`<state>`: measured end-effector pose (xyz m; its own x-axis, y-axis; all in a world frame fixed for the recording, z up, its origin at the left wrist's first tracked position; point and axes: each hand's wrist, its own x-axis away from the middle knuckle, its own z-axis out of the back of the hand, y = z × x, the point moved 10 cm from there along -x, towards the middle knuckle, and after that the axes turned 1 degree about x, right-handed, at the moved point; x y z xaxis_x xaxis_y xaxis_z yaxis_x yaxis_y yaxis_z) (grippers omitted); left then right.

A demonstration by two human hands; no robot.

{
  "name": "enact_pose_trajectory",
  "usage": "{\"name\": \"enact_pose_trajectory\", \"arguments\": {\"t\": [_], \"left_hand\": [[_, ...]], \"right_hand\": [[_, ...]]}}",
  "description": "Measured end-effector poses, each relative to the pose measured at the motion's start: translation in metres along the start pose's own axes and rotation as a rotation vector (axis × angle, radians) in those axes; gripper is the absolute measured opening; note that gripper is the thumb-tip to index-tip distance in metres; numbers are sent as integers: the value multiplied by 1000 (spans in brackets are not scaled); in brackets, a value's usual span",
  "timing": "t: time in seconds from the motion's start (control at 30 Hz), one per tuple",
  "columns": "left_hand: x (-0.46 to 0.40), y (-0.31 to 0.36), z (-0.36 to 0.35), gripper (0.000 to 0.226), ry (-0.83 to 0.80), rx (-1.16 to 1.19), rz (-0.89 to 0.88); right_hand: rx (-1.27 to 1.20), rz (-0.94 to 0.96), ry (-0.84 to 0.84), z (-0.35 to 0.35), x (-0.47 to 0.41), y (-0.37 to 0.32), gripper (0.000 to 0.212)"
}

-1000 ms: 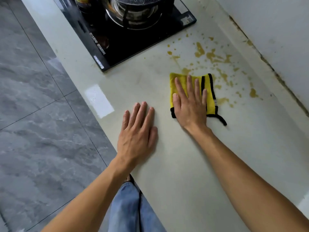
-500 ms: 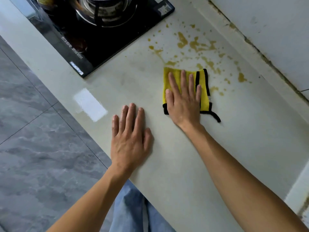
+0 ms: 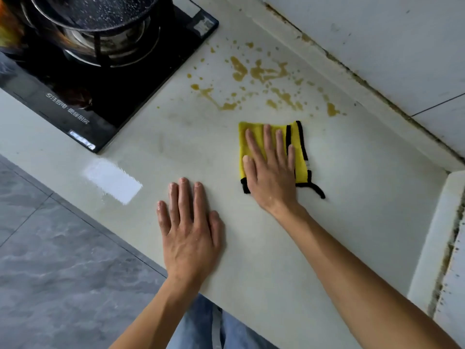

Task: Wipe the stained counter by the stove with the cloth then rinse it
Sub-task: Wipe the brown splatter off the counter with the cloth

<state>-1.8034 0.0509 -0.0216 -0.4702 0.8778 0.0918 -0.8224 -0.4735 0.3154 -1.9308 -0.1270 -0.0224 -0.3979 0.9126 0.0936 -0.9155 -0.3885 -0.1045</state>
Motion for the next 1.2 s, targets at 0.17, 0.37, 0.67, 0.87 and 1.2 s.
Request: {"name": "enact_pose_trajectory", "arguments": {"t": [0.17, 0.37, 0.67, 0.87, 1.2], "left_hand": [[0, 0, 1, 68, 25, 12, 1], [-1, 0, 2, 68, 45, 21, 7], [-2, 0, 4, 68, 36, 17, 9], [-2, 0, 4, 69, 40, 17, 14], [-1, -2, 4, 69, 58, 19, 3]], "right_hand": [[-5, 151, -43, 1, 48, 30, 59], [-416, -153, 232, 45, 39, 76, 63], [-347, -503, 8, 46, 12, 110, 36], [-435, -257, 123, 63, 22, 85, 21], [-470, -312, 6, 61, 31, 89, 41]]}}
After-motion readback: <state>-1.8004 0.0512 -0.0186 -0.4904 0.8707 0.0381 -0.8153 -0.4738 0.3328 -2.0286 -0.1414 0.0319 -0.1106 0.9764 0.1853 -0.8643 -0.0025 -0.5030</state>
